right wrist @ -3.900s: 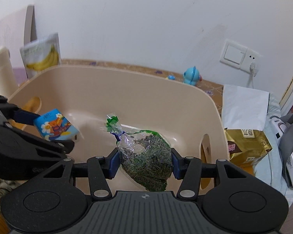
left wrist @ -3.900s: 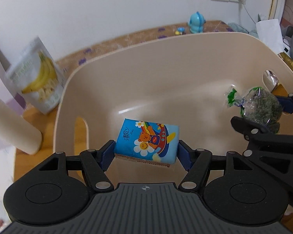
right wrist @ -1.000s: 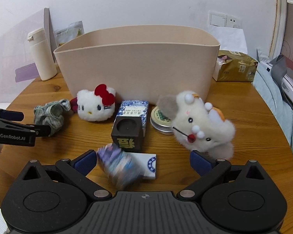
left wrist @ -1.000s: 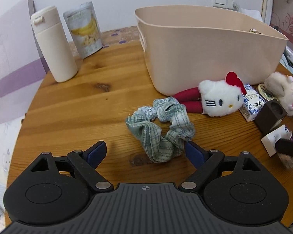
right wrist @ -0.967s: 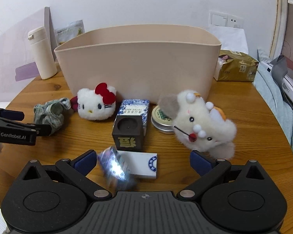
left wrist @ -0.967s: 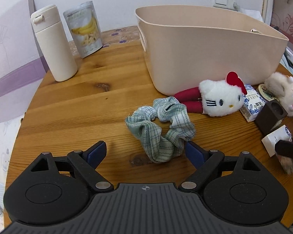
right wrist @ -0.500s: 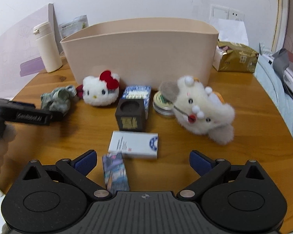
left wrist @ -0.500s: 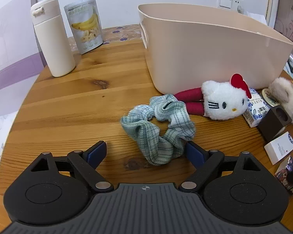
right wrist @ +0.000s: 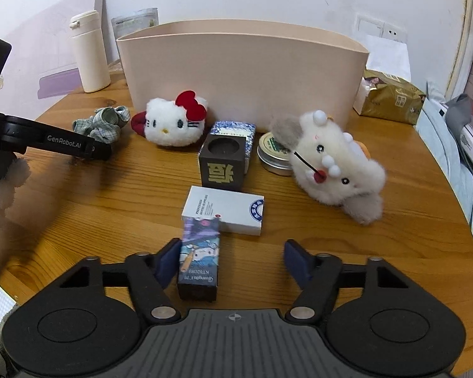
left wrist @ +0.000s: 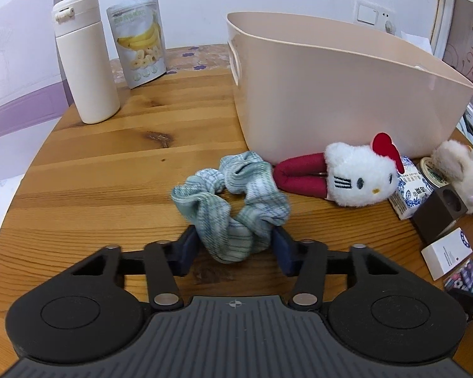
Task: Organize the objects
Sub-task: 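Grasp the plaid scrunchie with left tool while right tool grasps the dark cartoon box, then carry both held items over the bin and open both tools to release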
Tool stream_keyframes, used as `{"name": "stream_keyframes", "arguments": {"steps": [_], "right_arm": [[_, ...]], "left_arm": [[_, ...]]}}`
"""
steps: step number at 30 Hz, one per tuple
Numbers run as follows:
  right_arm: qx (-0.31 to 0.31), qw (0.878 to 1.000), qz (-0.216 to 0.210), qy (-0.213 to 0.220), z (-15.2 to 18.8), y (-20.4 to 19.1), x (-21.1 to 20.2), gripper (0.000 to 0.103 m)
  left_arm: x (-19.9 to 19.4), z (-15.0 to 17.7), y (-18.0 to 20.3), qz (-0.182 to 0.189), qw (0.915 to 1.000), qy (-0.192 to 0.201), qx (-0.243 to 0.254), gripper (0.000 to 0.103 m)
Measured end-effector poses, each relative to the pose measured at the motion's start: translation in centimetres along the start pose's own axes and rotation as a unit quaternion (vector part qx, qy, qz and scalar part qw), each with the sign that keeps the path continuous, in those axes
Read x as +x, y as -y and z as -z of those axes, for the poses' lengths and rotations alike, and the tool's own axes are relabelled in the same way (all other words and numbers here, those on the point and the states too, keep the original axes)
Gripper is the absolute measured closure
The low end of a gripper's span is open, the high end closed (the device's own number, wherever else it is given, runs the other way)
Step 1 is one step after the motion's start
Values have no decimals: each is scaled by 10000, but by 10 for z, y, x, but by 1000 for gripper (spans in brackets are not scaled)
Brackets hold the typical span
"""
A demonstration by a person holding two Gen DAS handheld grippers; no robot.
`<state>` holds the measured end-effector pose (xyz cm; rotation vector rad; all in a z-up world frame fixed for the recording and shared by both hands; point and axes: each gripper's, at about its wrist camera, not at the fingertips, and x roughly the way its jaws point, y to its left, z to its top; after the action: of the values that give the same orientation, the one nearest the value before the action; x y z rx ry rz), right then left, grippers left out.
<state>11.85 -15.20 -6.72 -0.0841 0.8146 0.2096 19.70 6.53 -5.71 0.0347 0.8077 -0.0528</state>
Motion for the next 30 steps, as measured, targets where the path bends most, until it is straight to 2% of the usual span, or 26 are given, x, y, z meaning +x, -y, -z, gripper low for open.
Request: {"name": "stream_keyframes", "arguments": {"steps": [4, 6, 8, 10, 16, 30], "right_arm": [[-53, 10000, -26, 58, -1, 0, -1, 59], [-68, 9999, -23, 76, -1, 0, -1, 73], [-68, 9999, 24, 89, -1, 1, -1, 80], [-29, 10000, -6, 87, -1, 4, -1, 80], [87, 9999, 83, 91, -1, 13, -2, 81], [297, 9979, 203, 538, -20, 40, -25, 81]], "left_arm": [[-1, 0, -3, -39, 10000, 49, -56, 77], [-1, -1, -5, -41, 9999, 60, -74, 82], [-1, -1, -6, -51, 9999, 69, -86, 86], [-2, 0, -7, -39, 9999, 76, -102, 90], [-12, 5, -10, -32, 9999, 136, -94, 91], [-72, -12, -6, -113, 9961, 864, 119, 92]]}}
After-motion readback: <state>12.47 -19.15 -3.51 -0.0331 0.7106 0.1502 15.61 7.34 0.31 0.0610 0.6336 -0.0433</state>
